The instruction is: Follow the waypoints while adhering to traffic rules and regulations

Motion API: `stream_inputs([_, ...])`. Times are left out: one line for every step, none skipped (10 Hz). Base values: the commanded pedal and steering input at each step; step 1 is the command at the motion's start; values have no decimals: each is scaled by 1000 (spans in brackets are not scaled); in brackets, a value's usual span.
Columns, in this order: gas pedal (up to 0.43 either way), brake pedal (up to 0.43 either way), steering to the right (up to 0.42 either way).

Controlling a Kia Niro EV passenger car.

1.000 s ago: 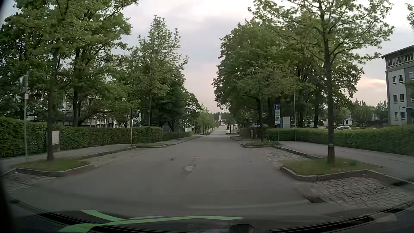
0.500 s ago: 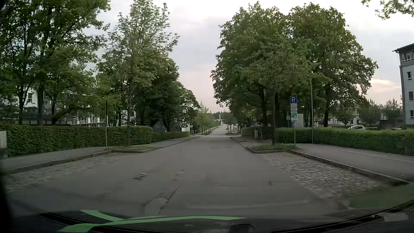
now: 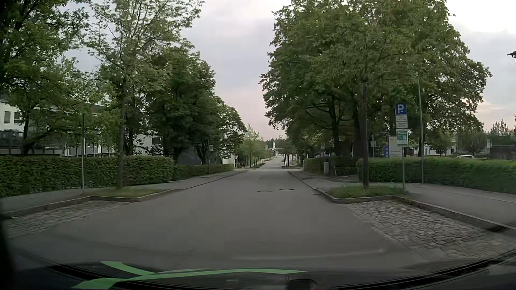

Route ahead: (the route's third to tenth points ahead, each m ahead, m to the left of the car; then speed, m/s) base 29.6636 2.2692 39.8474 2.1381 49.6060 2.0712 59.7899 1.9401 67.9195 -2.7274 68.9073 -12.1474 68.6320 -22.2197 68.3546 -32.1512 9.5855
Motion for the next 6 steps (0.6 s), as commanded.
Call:
stream_inputs([0, 116, -6])
stream_inputs([0, 110, -6])
stream_inputs([0, 116, -6])
stream_inputs([0, 116, -6])
stream_inputs([0, 116, -6])
stream_inputs([0, 122, -5])
